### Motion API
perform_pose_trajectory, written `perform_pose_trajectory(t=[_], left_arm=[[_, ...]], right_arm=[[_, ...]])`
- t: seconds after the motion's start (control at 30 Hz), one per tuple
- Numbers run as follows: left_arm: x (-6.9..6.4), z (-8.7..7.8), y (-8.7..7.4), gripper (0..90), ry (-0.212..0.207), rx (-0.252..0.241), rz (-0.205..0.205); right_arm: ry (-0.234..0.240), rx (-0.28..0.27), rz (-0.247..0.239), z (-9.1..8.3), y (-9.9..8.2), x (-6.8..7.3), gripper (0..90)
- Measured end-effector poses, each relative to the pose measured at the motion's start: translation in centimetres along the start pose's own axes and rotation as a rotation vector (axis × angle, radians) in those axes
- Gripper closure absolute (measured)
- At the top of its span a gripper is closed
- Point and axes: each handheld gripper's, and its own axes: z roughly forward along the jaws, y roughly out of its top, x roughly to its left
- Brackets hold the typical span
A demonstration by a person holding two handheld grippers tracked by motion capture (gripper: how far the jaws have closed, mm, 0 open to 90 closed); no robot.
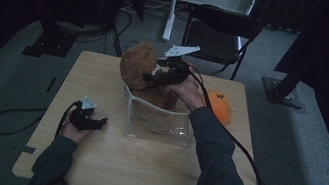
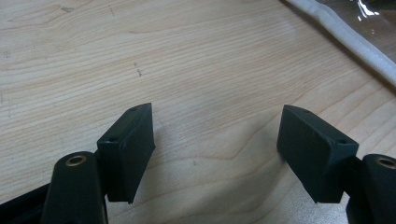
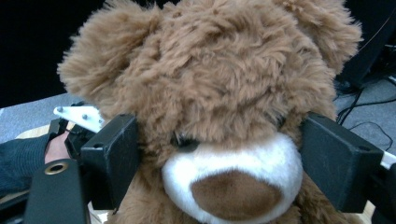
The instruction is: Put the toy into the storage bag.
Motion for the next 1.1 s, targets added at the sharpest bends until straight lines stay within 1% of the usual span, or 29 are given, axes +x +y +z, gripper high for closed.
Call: perform_pose_trajectory(t=[0.27, 0.47, 0.57, 0.63, 0.67, 0.73, 0.8, 0.83, 0.87, 0.9, 0.93, 0.97, 1.03, 1.1], left_arm=[[0.0, 0.01, 0.0, 27.8, 0.001, -0.001, 0.001], [0.0, 0.0, 0.0, 27.8, 0.0, 0.0, 0.0], [0.0, 0.01, 0.0, 27.8, 0.001, -0.001, 0.0], [0.0, 0.01, 0.0, 27.8, 0.001, 0.0, 0.0], [0.0, 0.01, 0.0, 27.8, 0.0, -0.001, 0.0], [0.0, 0.01, 0.0, 27.8, 0.0, -0.001, 0.0], [0.0, 0.01, 0.0, 27.8, 0.001, -0.001, 0.0], [0.0, 0.01, 0.0, 27.8, 0.001, -0.001, 0.0], [0.0, 0.01, 0.0, 27.8, 0.001, -0.001, 0.0], [0.0, 0.01, 0.0, 27.8, 0.001, -0.001, 0.0], [0.0, 0.01, 0.0, 27.8, 0.0, -0.001, 0.0], [0.0, 0.01, 0.0, 27.8, 0.0, -0.001, 0.0], [0.0, 0.01, 0.0, 27.8, 0.0, -0.001, 0.0], [0.0, 0.01, 0.0, 27.8, 0.0, -0.001, 0.0]], right_arm=[[-0.007, -0.008, -0.001, -0.05, 0.03, 0.0, 17.5], [-0.01, -0.035, 0.001, -0.39, 0.25, 0.01, 16.9], [-0.011, -0.036, -0.002, -0.42, 0.27, 0.05, 16.7], [-0.006, -0.025, -0.003, -0.29, 0.22, 0.08, 17.7], [0.0, -0.004, -0.001, -0.06, 0.08, 0.07, 19.0], [-0.024, 0.038, -0.013, 0.4, -0.19, 0.11, 19.3], [-0.029, 0.038, -0.016, 0.39, -0.14, 0.14, 24.0], [-0.029, 0.038, -0.016, 0.39, -0.14, 0.14, 24.0], [-0.043, 0.035, -0.009, 0.32, -0.1, 0.09, 24.0], [-0.062, 0.022, 0.007, 0.16, -0.11, -0.2, 29.6], [-0.073, 0.016, 0.014, 0.11, -0.09, -0.28, 31.3], [-0.075, 0.013, 0.02, 0.07, -0.06, -0.38, 33.0], [-0.077, 0.024, 0.025, 0.22, -0.11, -0.46, 36.4], [-0.067, 0.038, 0.027, 0.36, -0.21, -0.41, 39.2]])
